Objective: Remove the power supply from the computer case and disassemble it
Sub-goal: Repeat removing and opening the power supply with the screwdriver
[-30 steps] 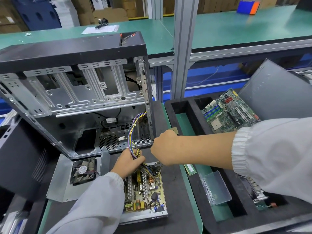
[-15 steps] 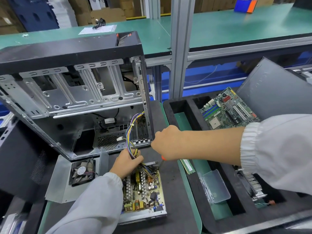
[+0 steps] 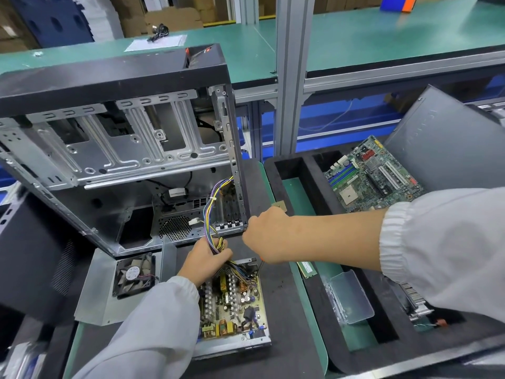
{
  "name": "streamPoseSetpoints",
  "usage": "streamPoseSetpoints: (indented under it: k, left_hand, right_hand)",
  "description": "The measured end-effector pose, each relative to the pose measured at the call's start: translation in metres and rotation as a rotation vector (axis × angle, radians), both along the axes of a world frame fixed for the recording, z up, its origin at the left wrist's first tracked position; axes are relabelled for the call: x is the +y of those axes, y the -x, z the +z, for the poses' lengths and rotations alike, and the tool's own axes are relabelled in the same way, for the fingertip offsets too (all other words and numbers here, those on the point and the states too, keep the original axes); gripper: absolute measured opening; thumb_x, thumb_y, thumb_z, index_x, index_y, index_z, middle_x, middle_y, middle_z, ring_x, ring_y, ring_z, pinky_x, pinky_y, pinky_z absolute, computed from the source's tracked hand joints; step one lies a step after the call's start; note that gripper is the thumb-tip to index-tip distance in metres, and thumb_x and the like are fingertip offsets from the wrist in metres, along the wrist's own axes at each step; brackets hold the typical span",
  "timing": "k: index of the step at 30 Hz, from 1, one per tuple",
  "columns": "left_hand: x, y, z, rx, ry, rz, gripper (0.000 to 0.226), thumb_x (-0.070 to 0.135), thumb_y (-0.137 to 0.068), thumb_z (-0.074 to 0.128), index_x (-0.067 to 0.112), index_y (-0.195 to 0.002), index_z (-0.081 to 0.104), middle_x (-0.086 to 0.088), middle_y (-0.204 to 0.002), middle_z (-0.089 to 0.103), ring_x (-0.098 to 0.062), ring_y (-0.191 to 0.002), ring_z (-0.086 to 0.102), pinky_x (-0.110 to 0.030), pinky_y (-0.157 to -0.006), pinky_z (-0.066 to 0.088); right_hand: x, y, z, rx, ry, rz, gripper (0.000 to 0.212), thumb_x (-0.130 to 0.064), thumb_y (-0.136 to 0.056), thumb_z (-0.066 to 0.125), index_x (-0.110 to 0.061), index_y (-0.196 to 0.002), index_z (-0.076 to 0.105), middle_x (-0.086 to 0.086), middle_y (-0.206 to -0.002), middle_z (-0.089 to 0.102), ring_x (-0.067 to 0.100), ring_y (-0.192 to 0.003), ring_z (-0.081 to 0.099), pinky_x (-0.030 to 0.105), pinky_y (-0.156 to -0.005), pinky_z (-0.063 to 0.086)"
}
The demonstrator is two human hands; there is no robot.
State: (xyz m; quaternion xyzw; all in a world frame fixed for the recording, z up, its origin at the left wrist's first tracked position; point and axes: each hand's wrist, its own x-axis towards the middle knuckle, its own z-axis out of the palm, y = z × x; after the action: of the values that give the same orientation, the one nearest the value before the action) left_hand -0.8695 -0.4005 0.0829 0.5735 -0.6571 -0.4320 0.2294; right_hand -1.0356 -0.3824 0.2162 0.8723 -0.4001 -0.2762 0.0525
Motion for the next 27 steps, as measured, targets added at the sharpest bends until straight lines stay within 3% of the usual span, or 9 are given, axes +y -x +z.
streamPoseSetpoints:
  k: [3, 5, 8, 12, 15, 21, 25, 27]
  left_hand:
    - [-0.0001, -0.0004, 0.0, -0.002, -0.002, -0.004, 0.025, 0.026, -0.066, 0.054, 0.022, -0.053, 0.033, 0.004, -0.055, 0.031, -0.018, -0.058, 0.029, -0.034, -0.063, 0.028]
    - [-0.0005, -0.0003, -0.0001, -0.004, -0.004, -0.004, 0.025, 0.026, -0.065, 0.054, 0.022, -0.053, 0.033, 0.005, -0.054, 0.031, -0.018, -0.058, 0.029, -0.034, -0.063, 0.028]
    - [-0.0008, 0.0, 0.0007, -0.003, -0.001, -0.008, 0.024, 0.026, -0.064, 0.053, 0.023, -0.05, 0.034, 0.008, -0.051, 0.03, -0.018, -0.058, 0.027, -0.034, -0.062, 0.026]
    - [-0.0006, -0.0002, 0.0012, -0.002, 0.002, -0.009, 0.024, 0.025, -0.064, 0.053, 0.022, -0.05, 0.034, 0.008, -0.05, 0.03, -0.017, -0.056, 0.028, -0.033, -0.061, 0.027]
    - [-0.0001, -0.0001, 0.0014, 0.005, 0.007, -0.007, 0.024, 0.024, -0.064, 0.054, 0.021, -0.05, 0.034, 0.008, -0.05, 0.029, -0.016, -0.055, 0.028, -0.032, -0.061, 0.027]
    - [0.0011, 0.002, 0.0033, 0.036, -0.009, 0.02, 0.03, 0.018, -0.067, 0.055, 0.021, -0.048, 0.032, 0.008, -0.05, 0.027, -0.015, -0.054, 0.026, -0.031, -0.059, 0.024]
    - [0.0006, 0.002, 0.001, 0.048, -0.012, 0.038, 0.044, -0.005, -0.078, 0.056, 0.019, -0.052, 0.031, 0.007, -0.049, 0.026, -0.012, -0.052, 0.024, -0.03, -0.056, 0.022]
    - [0.0006, 0.0029, 0.0017, 0.051, -0.009, 0.039, 0.041, -0.007, -0.079, 0.056, 0.015, -0.053, 0.032, 0.005, -0.051, 0.025, -0.014, -0.053, 0.023, -0.03, -0.056, 0.022]
  right_hand:
    - [0.0, 0.0005, 0.0019, 0.006, 0.016, -0.003, 0.026, -0.013, -0.092, 0.054, -0.01, -0.117, 0.058, 0.004, -0.072, 0.037, 0.022, -0.072, 0.047, 0.025, -0.047, 0.026]
    - [-0.0004, 0.0008, 0.0032, 0.002, 0.032, 0.006, 0.027, -0.013, -0.092, 0.053, -0.011, -0.119, 0.058, 0.006, -0.093, 0.054, 0.026, -0.085, 0.057, 0.026, -0.046, 0.025]
    - [-0.0013, 0.0004, 0.0022, -0.011, 0.03, 0.004, 0.028, -0.012, -0.092, 0.052, -0.01, -0.119, 0.058, 0.008, -0.112, 0.057, 0.027, -0.093, 0.059, 0.027, -0.046, 0.024]
    - [-0.0008, -0.0011, 0.0004, -0.002, 0.021, -0.018, 0.027, -0.011, -0.092, 0.051, -0.01, -0.118, 0.059, 0.008, -0.106, 0.058, 0.023, -0.076, 0.047, 0.029, -0.051, 0.032]
    - [-0.0014, -0.0014, 0.0021, 0.001, 0.024, -0.026, 0.027, -0.012, -0.091, 0.053, -0.01, -0.118, 0.058, 0.006, -0.093, 0.048, 0.024, -0.075, 0.046, 0.027, -0.046, 0.027]
    - [-0.0021, -0.0029, 0.0016, 0.019, 0.034, 0.009, 0.029, -0.016, -0.093, 0.053, -0.011, -0.121, 0.057, 0.009, -0.112, 0.057, 0.029, -0.096, 0.061, 0.032, -0.059, 0.036]
    - [-0.0027, -0.0058, 0.004, 0.039, 0.006, -0.018, 0.026, -0.018, -0.092, 0.058, -0.011, -0.117, 0.059, 0.005, -0.088, 0.046, 0.025, -0.077, 0.052, 0.027, -0.047, 0.031]
    - [-0.0027, -0.0055, 0.0043, 0.041, 0.004, -0.019, 0.025, -0.018, -0.092, 0.059, -0.011, -0.116, 0.059, 0.005, -0.088, 0.046, 0.024, -0.075, 0.049, 0.026, -0.045, 0.029]
